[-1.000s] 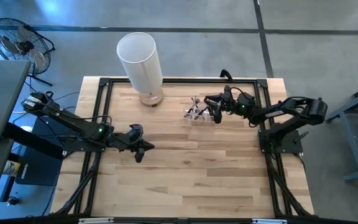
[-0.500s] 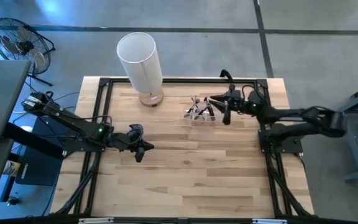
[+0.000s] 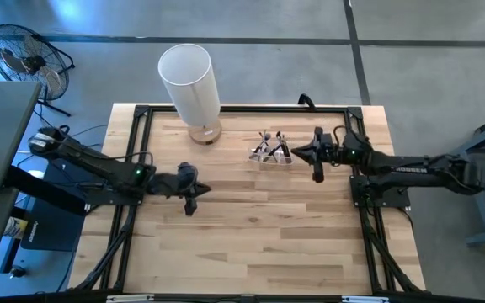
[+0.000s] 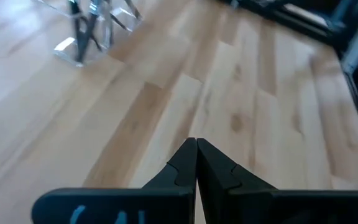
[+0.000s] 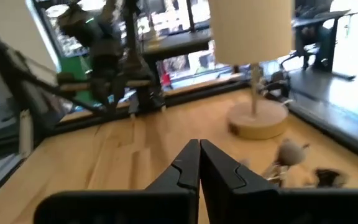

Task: Put items in baskets/containers
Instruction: Return to Home Position

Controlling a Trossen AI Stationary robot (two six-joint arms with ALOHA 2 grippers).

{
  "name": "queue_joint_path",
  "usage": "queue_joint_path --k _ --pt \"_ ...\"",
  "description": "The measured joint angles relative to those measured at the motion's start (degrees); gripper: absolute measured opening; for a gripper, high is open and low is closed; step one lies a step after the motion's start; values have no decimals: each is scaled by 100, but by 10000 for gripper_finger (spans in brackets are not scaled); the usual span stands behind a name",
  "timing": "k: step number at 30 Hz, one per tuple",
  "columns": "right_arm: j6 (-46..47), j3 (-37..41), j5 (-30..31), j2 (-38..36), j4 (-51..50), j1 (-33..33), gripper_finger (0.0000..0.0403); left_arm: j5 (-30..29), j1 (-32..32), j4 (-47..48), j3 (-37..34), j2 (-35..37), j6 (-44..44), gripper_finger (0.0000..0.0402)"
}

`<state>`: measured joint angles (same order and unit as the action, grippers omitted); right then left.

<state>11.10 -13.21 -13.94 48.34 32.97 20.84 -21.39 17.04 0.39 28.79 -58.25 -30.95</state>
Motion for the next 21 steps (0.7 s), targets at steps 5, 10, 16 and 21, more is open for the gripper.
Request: queue_joint_path --k 5,10,16,21 --pt "-102 0 683 76 -143 -673 2 1180 -754 -73 -6 0 885 1" --pt "56 -62 1561 229 -136 -1305 1 1265 -1376 -73 -10 18 1541 1" --pt "100 -337 2591 441 -240 -2125 1 2452 -1913 -549 -350 638 2493 1" --pt "64 -681 3015 741 -412 -2649 1 2810 -2209 -780 -841 1337 2625 1"
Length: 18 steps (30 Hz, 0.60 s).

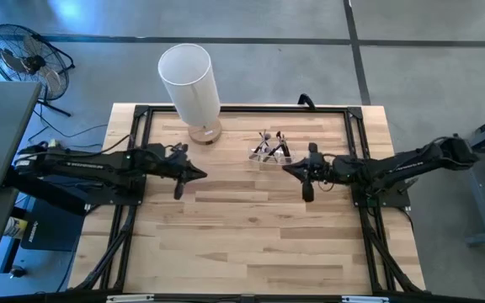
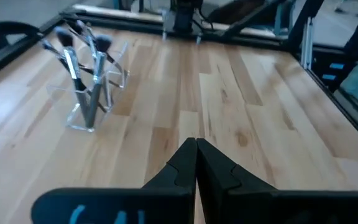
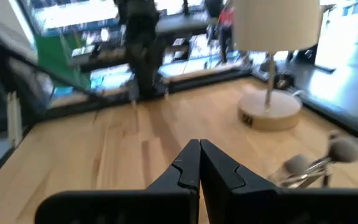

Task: Put items in baskets/containers
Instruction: Return to Home Position

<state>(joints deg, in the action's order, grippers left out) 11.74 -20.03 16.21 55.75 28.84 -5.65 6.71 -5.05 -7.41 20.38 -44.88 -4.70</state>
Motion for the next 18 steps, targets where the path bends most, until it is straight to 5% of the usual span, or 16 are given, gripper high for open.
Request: queue_joint_path --k 8,18 --pt "338 -668 167 529 -1050 -388 0 31 -21 322 -586 1478 145 1" --pt "458 -938 481 769 -1021 -429 0 563 -21 413 -1398 3283 211 1"
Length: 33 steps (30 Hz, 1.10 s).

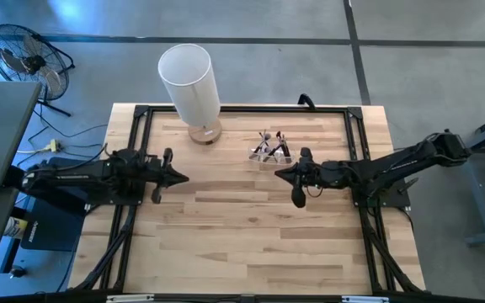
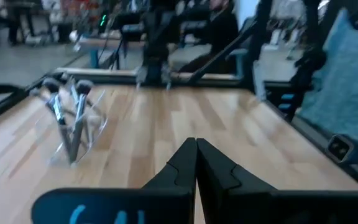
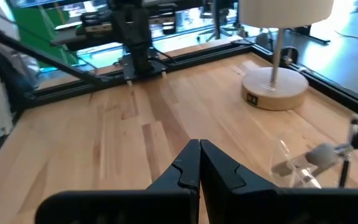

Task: Put items in baskets/containers
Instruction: Return to Home Position

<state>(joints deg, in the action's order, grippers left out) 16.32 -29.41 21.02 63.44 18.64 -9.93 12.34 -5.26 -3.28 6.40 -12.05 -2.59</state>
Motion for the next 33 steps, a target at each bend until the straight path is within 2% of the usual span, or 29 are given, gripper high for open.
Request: queue_joint_path --k 7,11,17,20,30,33 --pt "173 0 117 0 -23 0 0 280 0 -52 -404 1218 146 1" --pt "240 0 230 0 -22 0 0 157 2 -25 -450 1157 150 1" --pt "476 0 375 0 -44 2 0 -609 2 -44 -446 1167 237 1" --pt "552 1 373 0 -46 0 0 -899 2 259 -440 1171 238 1" --pt "545 2 362 0 -97 0 0 -971 2 538 -422 1168 212 1" --pt "404 2 174 0 -191 2 0 -942 2 546 -422 1165 0 1"
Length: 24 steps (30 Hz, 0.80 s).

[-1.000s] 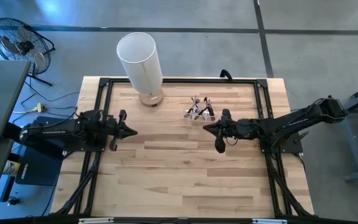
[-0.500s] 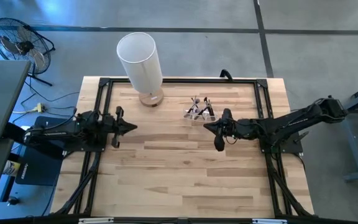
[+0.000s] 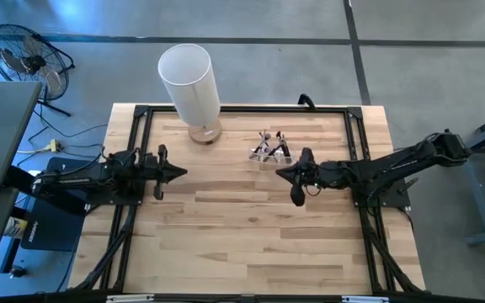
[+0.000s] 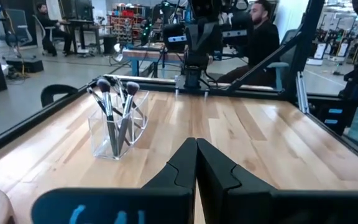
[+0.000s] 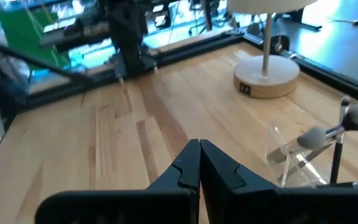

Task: Put items in baskets/containers
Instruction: Return to Home Position

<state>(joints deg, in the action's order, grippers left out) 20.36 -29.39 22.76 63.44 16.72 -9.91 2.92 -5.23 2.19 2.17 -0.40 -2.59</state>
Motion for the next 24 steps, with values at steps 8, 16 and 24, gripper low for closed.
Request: queue_joint_path --k 8,16,24 --pt "-983 126 -240 -103 -285 -62 0 -162 0 38 0 0 -68 1" --pt "-1124 1144 -1278 -1484 -173 -63 0 -167 0 42 0 0 -68 1" --pt "-1028 2110 -1984 -3237 -246 340 0 -170 0 42 -4 0 -68 1"
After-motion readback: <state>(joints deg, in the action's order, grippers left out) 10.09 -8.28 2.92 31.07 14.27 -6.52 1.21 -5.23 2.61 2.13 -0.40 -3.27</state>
